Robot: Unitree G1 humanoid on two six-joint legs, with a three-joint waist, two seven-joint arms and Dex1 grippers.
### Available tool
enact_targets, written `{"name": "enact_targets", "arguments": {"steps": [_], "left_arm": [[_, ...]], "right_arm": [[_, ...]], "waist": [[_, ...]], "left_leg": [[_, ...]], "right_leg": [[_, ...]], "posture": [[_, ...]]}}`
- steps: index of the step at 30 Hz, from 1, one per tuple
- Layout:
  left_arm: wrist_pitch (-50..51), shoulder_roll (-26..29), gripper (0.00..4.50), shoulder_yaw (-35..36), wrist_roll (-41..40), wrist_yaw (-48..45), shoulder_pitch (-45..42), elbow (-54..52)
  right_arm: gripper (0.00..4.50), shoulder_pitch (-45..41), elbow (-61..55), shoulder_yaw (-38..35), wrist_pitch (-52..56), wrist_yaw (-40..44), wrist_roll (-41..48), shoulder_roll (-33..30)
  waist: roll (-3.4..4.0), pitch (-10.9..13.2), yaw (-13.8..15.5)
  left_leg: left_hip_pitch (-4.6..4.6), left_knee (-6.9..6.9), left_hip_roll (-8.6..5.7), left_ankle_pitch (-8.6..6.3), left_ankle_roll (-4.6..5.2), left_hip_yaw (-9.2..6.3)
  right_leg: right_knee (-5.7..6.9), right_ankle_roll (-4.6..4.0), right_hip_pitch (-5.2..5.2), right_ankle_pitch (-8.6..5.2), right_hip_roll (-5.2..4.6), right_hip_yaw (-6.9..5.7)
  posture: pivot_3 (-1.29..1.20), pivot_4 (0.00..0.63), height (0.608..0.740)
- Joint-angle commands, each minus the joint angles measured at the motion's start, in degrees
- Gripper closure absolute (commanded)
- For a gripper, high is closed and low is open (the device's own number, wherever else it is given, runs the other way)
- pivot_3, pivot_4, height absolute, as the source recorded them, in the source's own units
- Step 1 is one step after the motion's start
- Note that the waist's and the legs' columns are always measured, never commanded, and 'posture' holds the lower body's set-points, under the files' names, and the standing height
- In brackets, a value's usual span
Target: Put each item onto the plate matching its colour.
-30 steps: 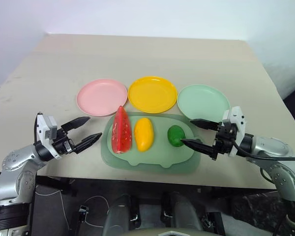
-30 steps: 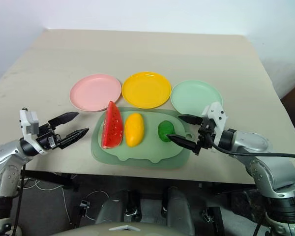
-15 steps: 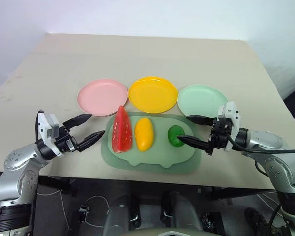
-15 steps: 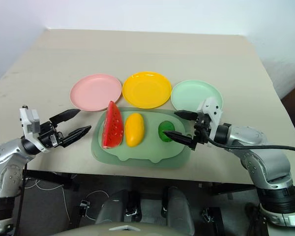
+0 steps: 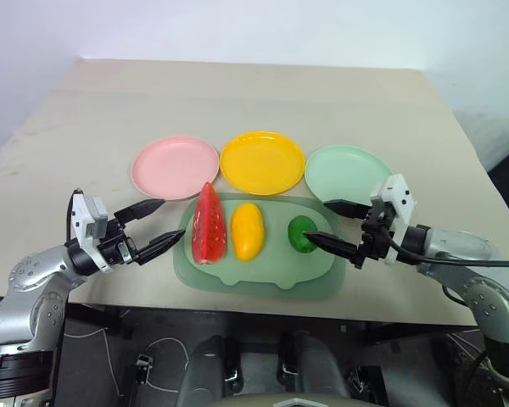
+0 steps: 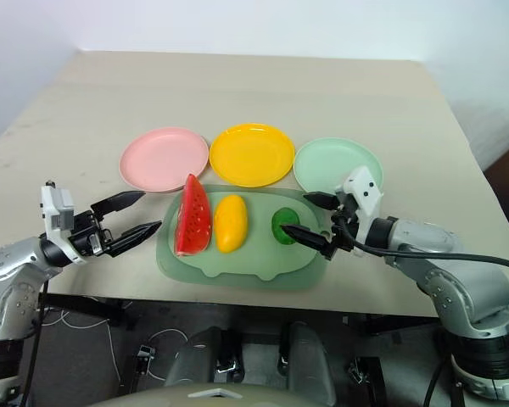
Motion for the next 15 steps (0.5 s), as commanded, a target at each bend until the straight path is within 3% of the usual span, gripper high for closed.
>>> {"name": "enact_targets", "arguments": {"steps": [1, 15], "left_arm": [[-0.10, 0.52, 0.05, 0.79, -0.81, -0.14, -1.62, -0.22], [-1.26, -0.85, 0.05, -1.56, 0.58, -1.16, -3.82, 1.99]], "right_arm": [[0.00, -1.18, 0.28, -0.89, 1.29, -2.05, 0.69, 0.89], [0.00, -6.72, 5.76, 9.52, 9.77, -9.53, -5.19, 6.31]], "waist": [[0.00, 0.00, -0.03], [0.00, 0.00, -0.23]], "left_leg": [[-0.01, 0.03, 0.00, 0.00, 0.00, 0.00], [-0.01, 0.12, 0.01, 0.01, -0.01, 0.03]], "right_leg": [[0.00, 0.00, 0.01, 0.01, 0.00, 0.00], [0.26, 0.11, -0.07, 0.06, 0.00, 0.02]], "posture": [[0.00, 0.150, 0.696], [0.00, 0.150, 0.696]]}}
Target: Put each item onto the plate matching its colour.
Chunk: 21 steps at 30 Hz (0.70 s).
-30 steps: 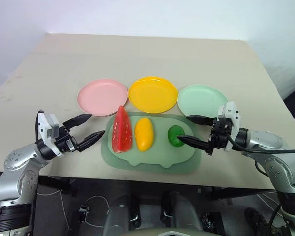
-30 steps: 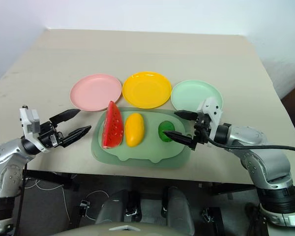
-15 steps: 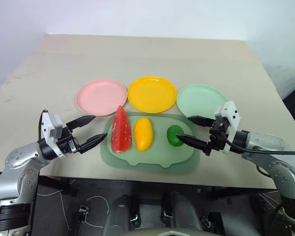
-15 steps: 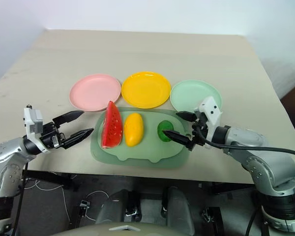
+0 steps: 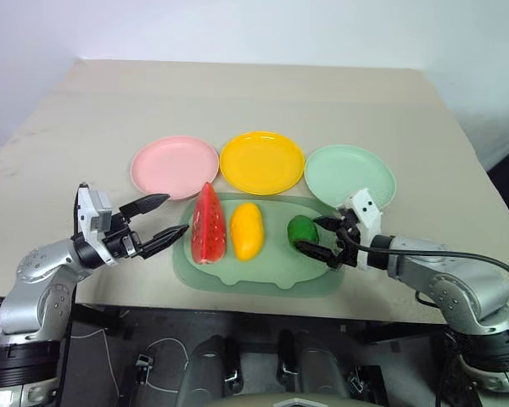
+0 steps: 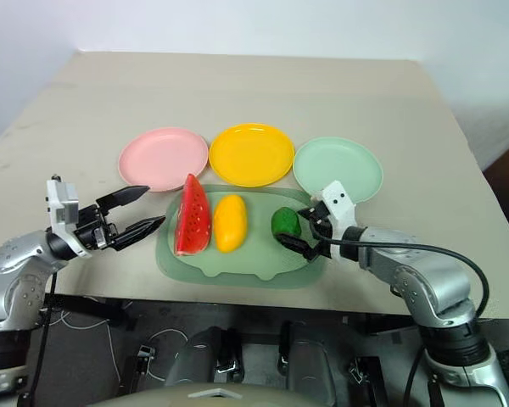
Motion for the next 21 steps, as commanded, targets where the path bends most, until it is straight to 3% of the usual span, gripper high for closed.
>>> {"name": "enact_targets", "arguments": {"steps": [1, 6, 12, 17, 21], "left_arm": [[-0.95, 0.10, 0.05, -0.14, 0.29, -0.53, -0.62, -0.22], [-1.35, -0.13, 0.05, -0.51, 0.79, -0.47, -0.60, -0.21], [-1.59, -0.20, 0.00, -0.54, 1.14, -0.40, -0.40, -0.37], [-1.40, 0.13, 0.00, 0.25, 0.85, -0.06, 0.16, -1.00], [-1.35, 0.39, 0.00, 0.70, 0.69, 0.18, 0.76, -1.52]], "right_arm": [[0.00, -2.34, 0.35, 0.76, 2.48, -1.02, -0.56, 0.70], [0.00, -3.60, 0.88, 1.55, 3.25, -1.18, -1.97, 1.09], [1.30, -3.42, -1.34, 0.67, 1.92, 0.33, -2.22, 0.48], [1.31, -6.62, -0.95, -4.46, 1.97, 1.18, -0.35, -0.64], [1.31, -14.02, 7.41, -6.91, 0.74, -1.25, -3.13, 0.10]], "waist": [[0.00, 0.00, 0.05], [0.00, 0.00, 0.05], [0.00, 0.00, 0.03], [0.00, 0.00, 0.04], [0.00, 0.00, -0.17]], "left_leg": [[-0.01, 0.01, 0.00, 0.00, 0.00, 0.00], [-0.02, 0.03, 0.00, 0.00, 0.00, 0.00], [-0.02, 0.03, 0.00, 0.00, 0.00, 0.00], [-0.02, 0.05, 0.00, 0.00, 0.01, 0.00], [-0.02, 0.11, 0.01, 0.00, 0.01, 0.00]], "right_leg": [[0.01, 0.00, 0.00, 0.00, 0.00, 0.00], [0.01, 0.00, -0.01, 0.00, -0.01, 0.00], [0.03, 0.02, -0.01, 0.01, 0.00, 0.00], [0.03, 0.02, 0.00, 0.01, -0.01, 0.00], [0.06, 0.01, 0.00, 0.01, 0.00, 0.01]], "posture": [[0.00, 0.150, 0.696], [0.00, 0.150, 0.696], [0.00, 0.150, 0.696], [0.00, 0.150, 0.696], [0.00, 0.150, 0.696]]}}
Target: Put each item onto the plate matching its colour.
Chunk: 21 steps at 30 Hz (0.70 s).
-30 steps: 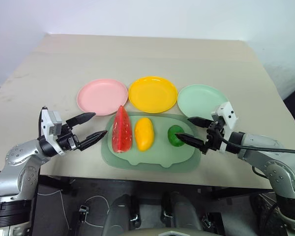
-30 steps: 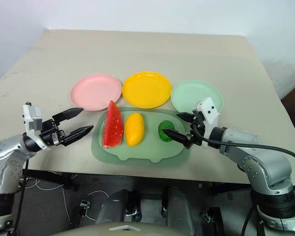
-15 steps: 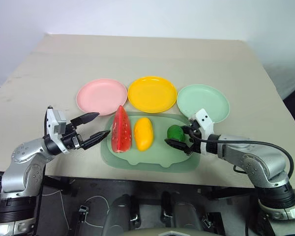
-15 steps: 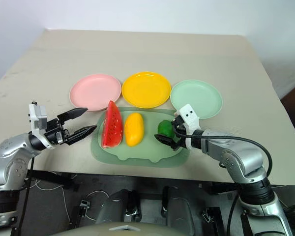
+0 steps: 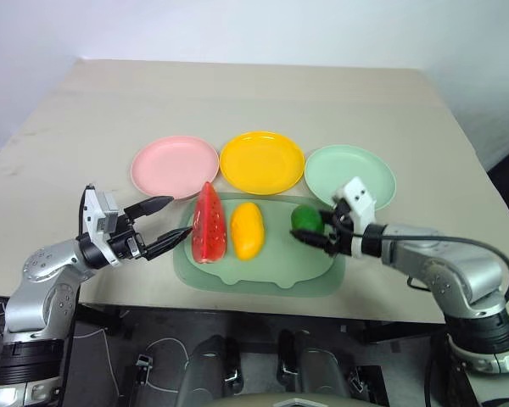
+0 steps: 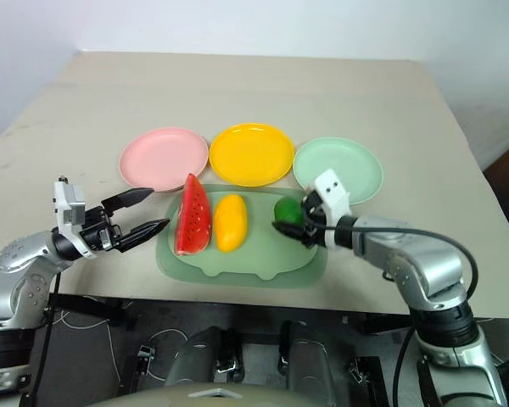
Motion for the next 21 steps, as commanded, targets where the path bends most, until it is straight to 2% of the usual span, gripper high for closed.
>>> {"name": "enact_targets", "arguments": {"steps": [1, 4, 9, 14, 21], "left_arm": [[-0.87, 0.68, 0.00, 1.92, -0.58, 0.31, 0.44, -1.79], [-0.98, 0.82, 0.00, 2.27, -0.62, 0.59, 0.81, -2.04], [-0.76, 1.10, 0.00, 2.79, -0.77, 1.00, 1.47, -3.02], [-0.24, 1.02, 0.00, 3.52, -0.89, 1.94, 2.17, -4.43], [0.89, 1.08, 0.00, 3.53, -1.07, 3.36, 2.51, -6.31]], "right_arm": [[1.31, -5.53, 6.36, -2.83, -2.87, -0.96, -2.47, 0.22], [1.31, -8.95, 12.55, -2.06, -6.48, 0.11, -5.16, 0.52], [1.31, -17.12, 33.88, 3.46, -16.81, 3.48, -14.38, 1.37], [1.31, -22.18, 48.66, 4.67, -24.28, 5.16, -20.47, 1.61], [1.31, -25.29, 57.62, 5.81, -26.86, 8.31, -25.26, 1.51]], "waist": [[0.00, 0.00, 0.03], [0.00, 0.00, 0.19], [0.01, 0.00, -0.18], [0.02, 0.01, -0.12], [0.04, 0.02, -0.29]], "left_leg": [[0.00, 0.00, 0.00, 0.00, 0.00, 0.00], [-0.01, 0.00, 0.00, -0.01, 0.01, 0.00], [-0.05, 0.06, 0.00, 0.00, 0.03, 0.15], [-0.06, 0.07, 0.01, 0.00, 0.03, 0.18], [-0.04, 0.11, 0.03, 0.01, 0.02, 0.20]], "right_leg": [[0.00, -0.01, 0.00, -0.01, 0.00, 0.00], [0.02, 0.00, -0.02, 0.00, 0.00, -0.01], [0.15, 0.06, -0.10, 0.02, 0.00, 0.04], [0.20, 0.09, -0.12, 0.03, 0.01, 0.05], [0.26, 0.10, -0.13, 0.03, 0.01, 0.07]], "posture": [[0.00, 0.150, 0.696], [0.00, 0.150, 0.696], [0.00, 0.150, 0.696], [0.00, 0.150, 0.696], [0.00, 0.150, 0.696]]}}
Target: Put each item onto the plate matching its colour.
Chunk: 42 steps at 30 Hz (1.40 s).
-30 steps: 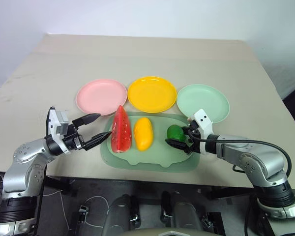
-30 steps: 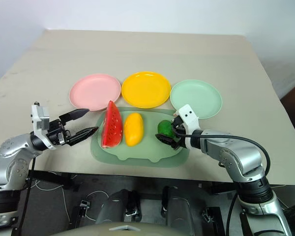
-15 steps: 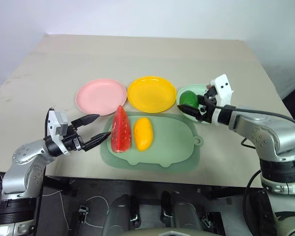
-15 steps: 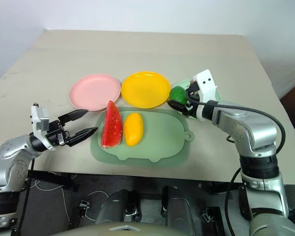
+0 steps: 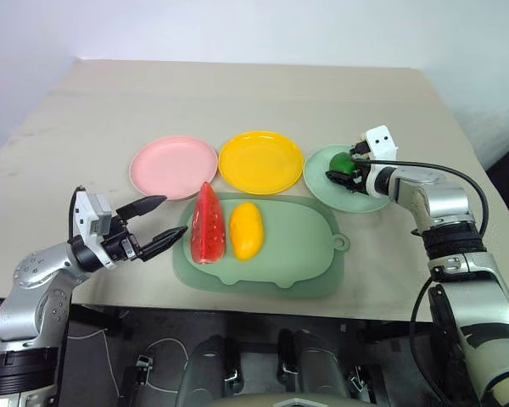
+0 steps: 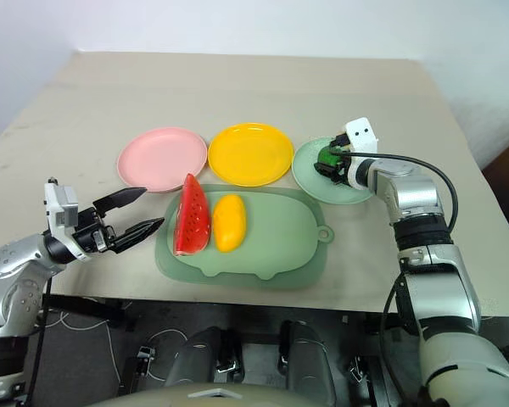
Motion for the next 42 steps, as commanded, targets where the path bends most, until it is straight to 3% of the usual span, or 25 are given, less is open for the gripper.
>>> {"name": "enact_targets", "arguments": {"steps": [1, 4, 10, 14, 19, 22, 27, 34, 37, 42], "left_arm": [[0.32, 0.88, 0.00, 1.44, -1.03, 0.77, 0.22, -2.81], [0.95, 0.83, 0.00, 1.35, -1.19, 1.16, 0.65, -3.69], [1.61, 0.91, 0.00, 1.41, -1.47, 1.57, 0.46, -4.23], [2.34, 1.00, 0.00, 1.65, -1.94, 2.05, 0.32, -4.96], [2.46, 1.42, 0.00, 1.70, -2.16, 1.94, -0.14, -4.41], [2.65, 1.62, 0.00, 2.07, -2.53, 1.87, -0.14, -4.37], [3.51, 2.02, 0.00, 2.57, -3.60, 1.26, 0.68, -4.97], [3.05, 3.54, 0.00, 3.36, -3.83, -0.37, 1.29, -4.50], [2.56, 3.59, 0.00, 3.62, -3.68, -0.80, 1.45, -4.04], [1.53, 3.31, 0.00, 3.46, -3.03, -1.58, 1.82, -2.91]], "right_arm": [[0.96, -2.35, 0.83, 0.15, -0.41, 1.87, -2.25, -0.67], [0.01, -2.02, -0.33, -0.80, 0.29, 2.66, -2.80, -1.12], [0.01, 0.24, -7.74, -3.41, 4.39, 4.95, -1.78, -4.57], [0.01, 8.05, -28.88, -8.91, 13.51, 10.92, 6.04, -10.59], [0.01, 13.74, -45.24, -12.13, 23.47, 11.44, 14.33, -10.86], [0.01, 15.24, -52.25, -12.00, 30.83, 9.17, 19.11, -8.13], [0.01, 16.21, -60.92, -10.11, 40.51, 2.37, 25.28, 1.79], [0.01, 12.08, -57.39, -5.79, 48.13, -7.03, 24.10, 11.61], [0.01, 7.09, -50.51, -7.52, 54.58, -13.32, 21.23, 17.99], [0.01, 4.46, -48.79, -8.97, 59.00, -15.50, 21.87, 21.45]], "waist": [[0.00, 0.00, -0.04], [0.00, 0.00, 0.00], [0.03, 0.01, 0.21], [0.07, 0.03, 0.59], [0.08, 0.02, -0.13], [0.09, 0.02, 0.09], [0.09, 0.02, 0.26], [0.08, 0.01, 0.27], [0.08, 0.01, 0.07], [0.09, 0.00, 0.20]], "left_leg": [[0.00, 0.00, 0.00, 0.00, 0.00, 0.00], [0.00, 0.01, 0.01, 0.00, 0.00, 0.00], [-0.01, 0.05, 0.00, 0.00, 0.00, -0.01], [-0.08, 0.07, 0.00, -0.02, 0.00, -0.06], [0.03, 0.06, 0.10, -0.02, -0.01, -0.09], [0.04, 0.07, 0.11, -0.02, -0.01, -0.09], [-0.07, 0.05, 0.10, -0.03, 0.01, -0.10], [-0.08, 0.06, 0.07, -0.04, 0.00, -0.06], [-0.07, 0.04, 0.08, -0.03, -0.01, -0.03], [-0.25, -0.11, 0.05, -0.03, -0.02, 0.03]], "right_leg": [[0.01, 0.00, 0.00, 0.00, 0.00, 0.01], [0.02, 0.00, 0.00, 0.00, 0.00, 0.01], [0.03, 0.00, -0.01, 0.00, -0.03, 0.01], [0.01, 0.00, -0.07, -0.01, -0.06, 0.02], [0.01, 0.02, 0.02, -0.04, 0.02, 0.01], [0.00, 0.06, 0.01, -0.12, 0.02, 0.01], [-0.04, -0.10, -0.07, -0.02, 0.00, 0.01], [-0.08, -0.24, -0.07, -0.09, -0.02, 0.02], [-0.06, -0.25, -0.10, -0.08, -0.01, 0.04], [-0.06, -0.09, -0.33, 0.02, 0.00, 0.04]], "posture": [[0.00, 0.150, 0.696], [0.00, 0.150, 0.696], [0.00, 0.150, 0.696], [0.00, 0.150, 0.696], [0.00, 0.150, 0.696], [0.00, 0.150, 0.696], [0.00, 0.150, 0.696], [0.00, 0.150, 0.696], [0.00, 0.150, 0.696], [0.00, 0.150, 0.696]]}}
